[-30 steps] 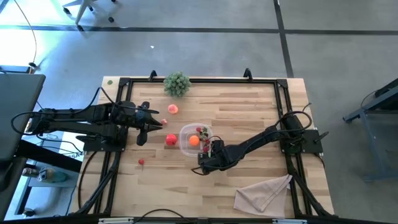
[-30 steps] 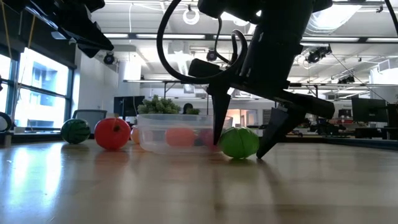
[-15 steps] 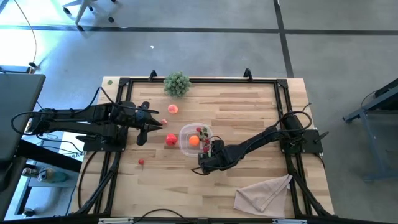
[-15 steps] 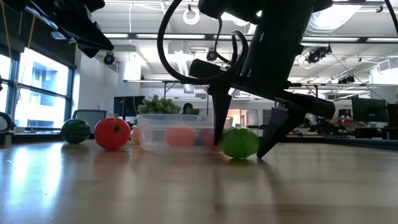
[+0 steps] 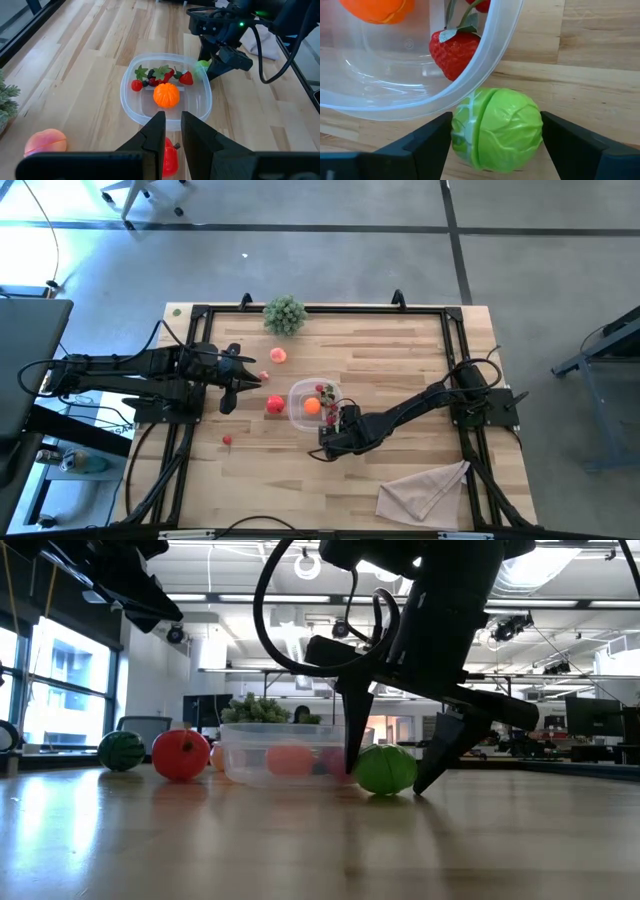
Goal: Pick and placing Produce into tupperware
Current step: Put the cabbage into the transparent bin
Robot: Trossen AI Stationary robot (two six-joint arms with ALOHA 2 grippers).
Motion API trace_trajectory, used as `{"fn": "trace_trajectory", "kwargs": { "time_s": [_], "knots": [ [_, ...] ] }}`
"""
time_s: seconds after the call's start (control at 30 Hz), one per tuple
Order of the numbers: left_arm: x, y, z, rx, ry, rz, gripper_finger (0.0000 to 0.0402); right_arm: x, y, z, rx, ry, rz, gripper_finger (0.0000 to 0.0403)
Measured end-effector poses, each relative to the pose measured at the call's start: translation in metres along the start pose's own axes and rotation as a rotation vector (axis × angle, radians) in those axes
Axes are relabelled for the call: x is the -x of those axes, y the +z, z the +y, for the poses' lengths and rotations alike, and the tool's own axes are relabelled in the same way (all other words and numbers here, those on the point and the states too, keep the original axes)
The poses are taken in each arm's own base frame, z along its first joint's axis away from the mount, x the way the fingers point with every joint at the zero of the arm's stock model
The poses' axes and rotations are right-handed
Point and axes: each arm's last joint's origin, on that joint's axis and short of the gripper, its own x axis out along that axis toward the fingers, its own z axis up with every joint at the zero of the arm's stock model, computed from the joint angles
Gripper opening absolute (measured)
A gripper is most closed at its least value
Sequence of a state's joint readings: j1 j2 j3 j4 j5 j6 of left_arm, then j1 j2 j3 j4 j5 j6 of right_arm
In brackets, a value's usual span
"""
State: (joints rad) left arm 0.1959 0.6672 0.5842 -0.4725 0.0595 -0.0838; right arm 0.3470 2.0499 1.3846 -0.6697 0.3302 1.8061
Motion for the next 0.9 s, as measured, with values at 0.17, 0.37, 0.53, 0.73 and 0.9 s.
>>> {"fn": "trace_trajectory", "kwargs": {
  "time_s": [0.17,0.37,0.53,0.73,0.9],
  "knots": [
    [0.0000,0.0000,0.0000,0.000,0.000,0.000,0.0051,0.0000,0.0000,0.0000,0.000,0.000,0.000,0.0279],
    [0.0000,0.0000,0.0000,0.000,0.000,0.001,0.0051,0.0000,0.0001,0.0000,0.000,0.000,-0.002,0.0270],
    [0.0000,0.0000,0.0001,0.000,0.000,0.000,0.0051,0.0000,0.0002,0.0000,0.000,0.000,-0.002,0.0270],
    [0.0000,0.0000,0.0000,0.000,0.000,0.000,0.0051,0.0000,0.0003,-0.0003,0.001,-0.003,-0.002,0.0270],
    [0.0000,0.0000,0.0000,0.000,0.000,0.000,0.0051,0.0000,0.0003,-0.0005,0.002,-0.005,-0.004,0.0270]
  ]
}}
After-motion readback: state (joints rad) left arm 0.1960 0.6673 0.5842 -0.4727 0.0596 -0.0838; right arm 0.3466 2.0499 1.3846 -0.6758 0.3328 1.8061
